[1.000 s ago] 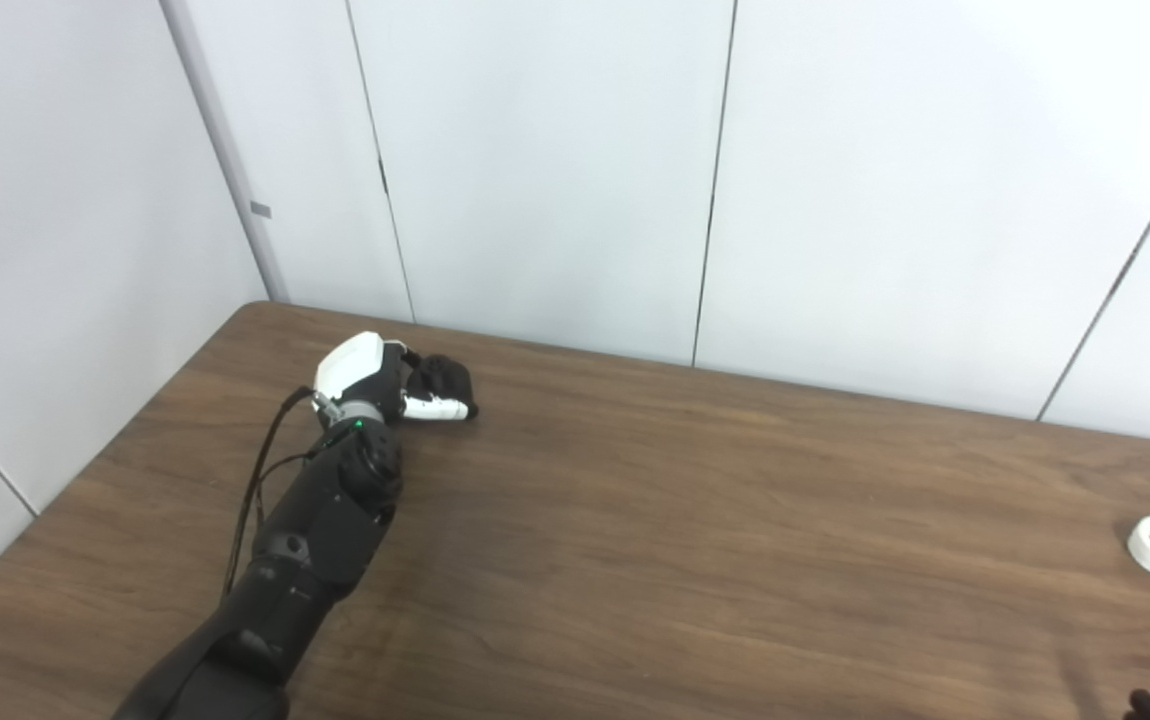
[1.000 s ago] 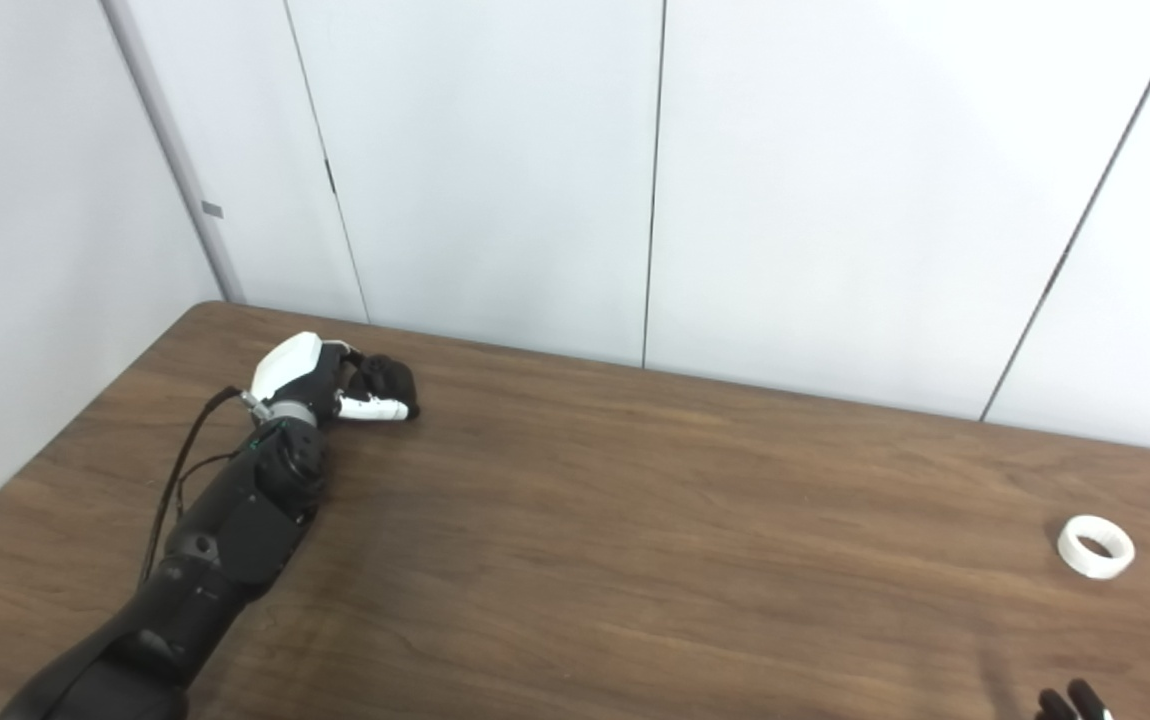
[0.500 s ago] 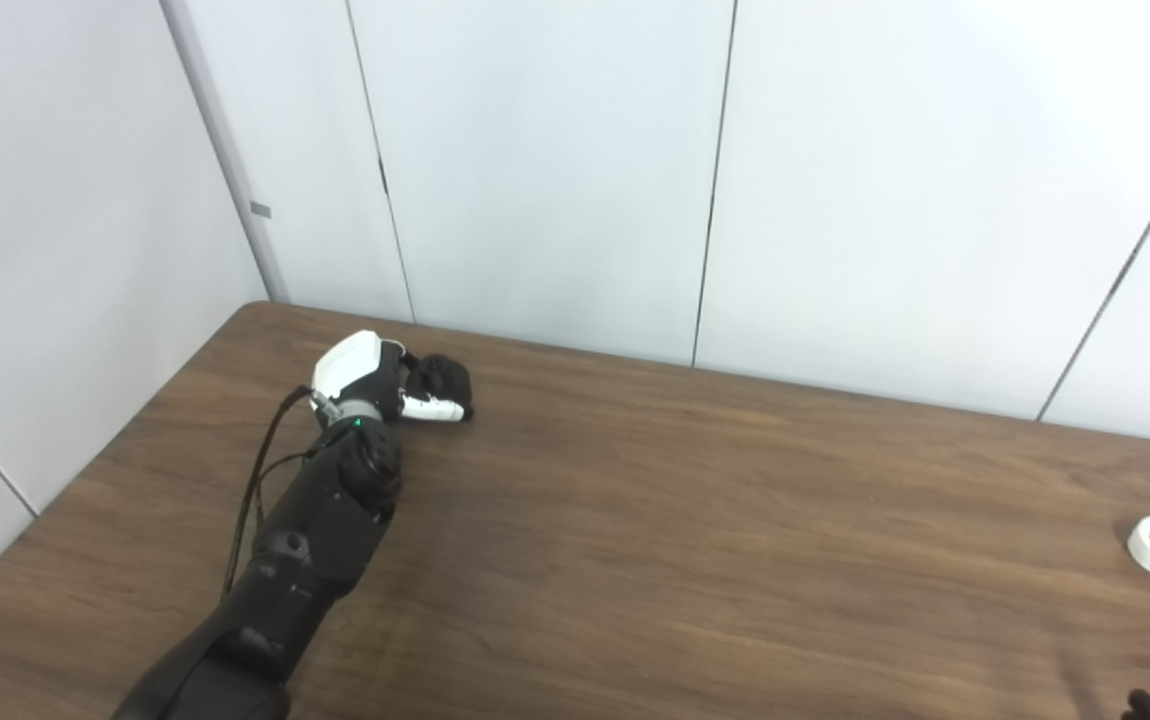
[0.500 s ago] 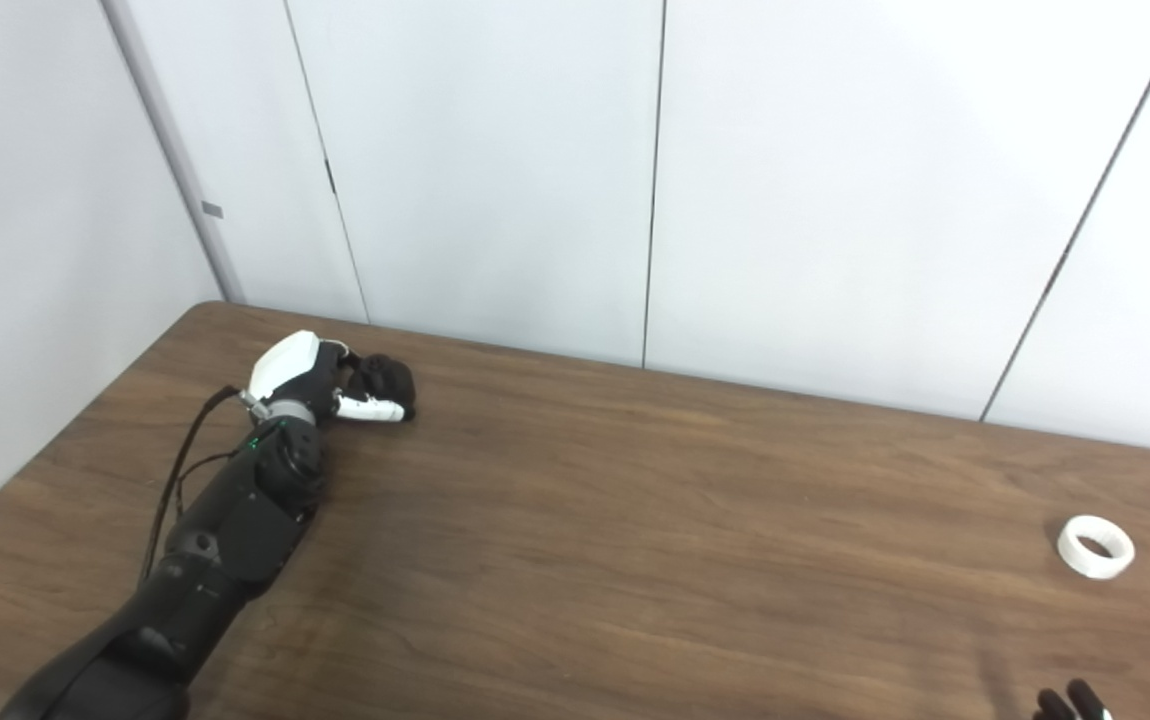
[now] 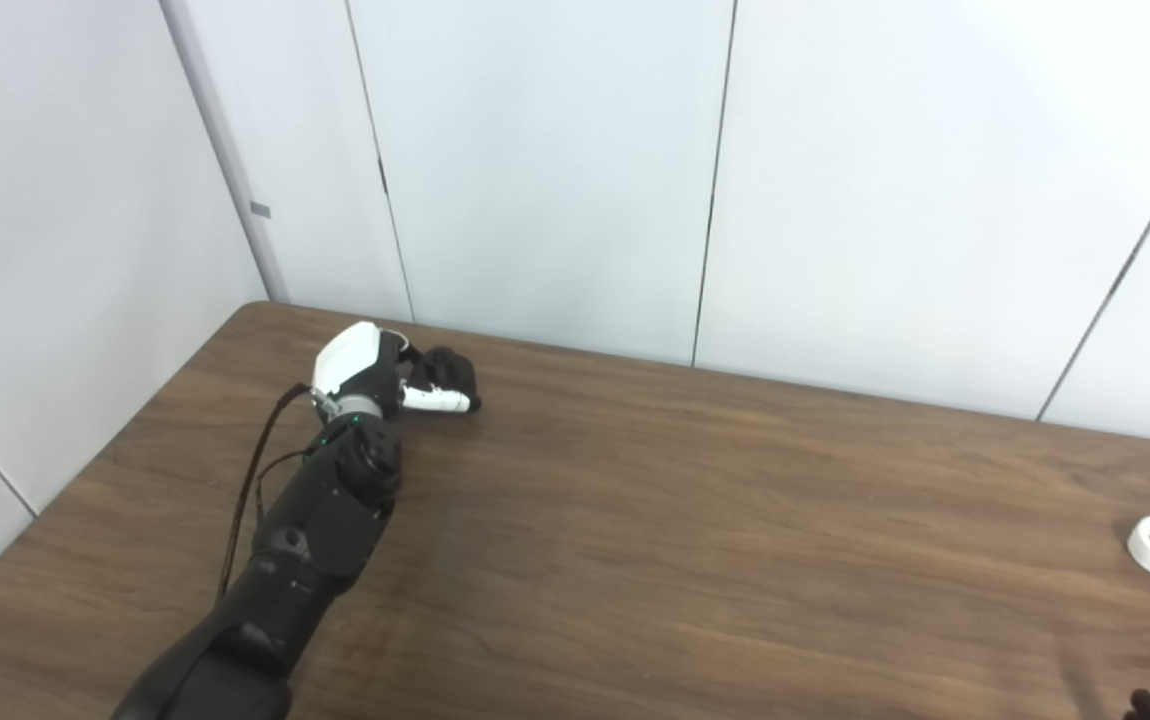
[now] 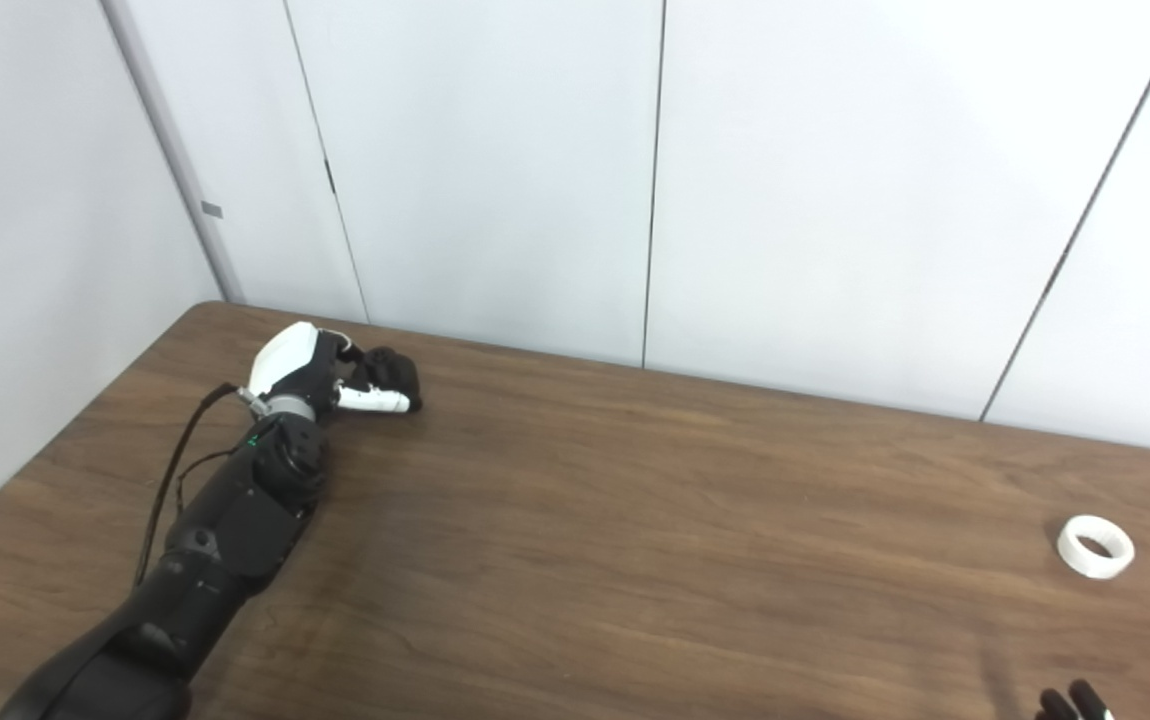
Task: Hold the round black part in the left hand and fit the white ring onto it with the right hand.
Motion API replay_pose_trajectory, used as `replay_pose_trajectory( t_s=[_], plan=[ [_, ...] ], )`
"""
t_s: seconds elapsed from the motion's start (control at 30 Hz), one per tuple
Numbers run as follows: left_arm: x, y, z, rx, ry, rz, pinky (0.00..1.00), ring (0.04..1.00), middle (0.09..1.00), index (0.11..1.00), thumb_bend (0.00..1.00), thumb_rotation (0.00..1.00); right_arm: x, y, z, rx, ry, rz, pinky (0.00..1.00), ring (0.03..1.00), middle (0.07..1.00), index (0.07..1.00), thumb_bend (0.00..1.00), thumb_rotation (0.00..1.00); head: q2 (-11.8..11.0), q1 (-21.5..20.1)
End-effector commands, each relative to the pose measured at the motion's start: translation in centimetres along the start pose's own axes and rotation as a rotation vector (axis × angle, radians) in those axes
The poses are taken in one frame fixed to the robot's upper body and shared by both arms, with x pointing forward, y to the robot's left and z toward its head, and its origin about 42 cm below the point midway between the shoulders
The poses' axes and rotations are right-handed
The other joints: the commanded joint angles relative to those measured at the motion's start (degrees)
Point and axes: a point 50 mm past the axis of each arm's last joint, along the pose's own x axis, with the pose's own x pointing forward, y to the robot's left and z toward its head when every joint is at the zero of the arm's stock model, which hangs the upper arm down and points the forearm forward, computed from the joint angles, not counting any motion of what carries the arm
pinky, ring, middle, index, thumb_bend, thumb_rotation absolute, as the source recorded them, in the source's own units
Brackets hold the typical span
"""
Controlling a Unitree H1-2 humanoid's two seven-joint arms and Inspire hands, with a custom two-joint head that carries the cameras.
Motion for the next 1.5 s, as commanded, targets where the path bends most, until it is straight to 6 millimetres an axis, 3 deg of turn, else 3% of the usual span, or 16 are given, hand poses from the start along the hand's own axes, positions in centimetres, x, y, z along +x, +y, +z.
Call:
replay_pose_trajectory(
  t_s=[0.0,0.3,0.37,0.47,1.0,1.47],
  plan=[
    [1.1,2.9,1.7,-0.006,-0.062,0.099,1.00,0.905,0.789,0.485,0.52,0.05,-0.6,0.2,-0.2,0.003,-0.004,-0.005,0.94,0.942,0.940,0.967,0.50,1.00,0.1,0.0],
    [-0.1,3.1,1.5,0.004,-0.107,0.120,1.00,0.906,0.793,0.484,0.52,0.05,-0.5,0.3,-0.2,0.013,-0.005,0.009,0.92,0.934,0.932,0.959,0.49,1.00,0.7,-1.2],
    [-0.6,3.1,1.6,0.017,-0.135,0.126,1.00,0.903,0.793,0.485,0.52,0.05,-0.4,0.4,-0.3,0.043,-0.007,0.031,0.99,0.978,0.964,0.979,0.56,1.00,0.9,-1.7],
    [-1.7,3.2,1.9,0.014,-0.179,0.133,1.00,0.899,0.787,0.484,0.52,0.05,-0.3,0.5,-0.3,0.052,0.005,0.042,1.00,0.987,0.975,0.986,0.59,1.00,1.1,-2.6],
    [-11.8,2.0,5.4,-0.048,-0.394,0.047,1.00,0.899,0.777,0.485,0.52,0.05,0.5,1.5,0.1,0.065,0.030,0.014,0.98,0.943,0.934,0.936,0.62,1.00,2.7,-6.6],
    [-21.2,-2.9,6.7,-0.013,-0.571,-0.064,1.00,0.894,0.779,0.483,0.52,0.06,0.4,2.1,0.5,0.032,0.021,0.016,0.94,0.920,0.918,0.927,0.61,1.00,5.5,-11.6]
  ],
)
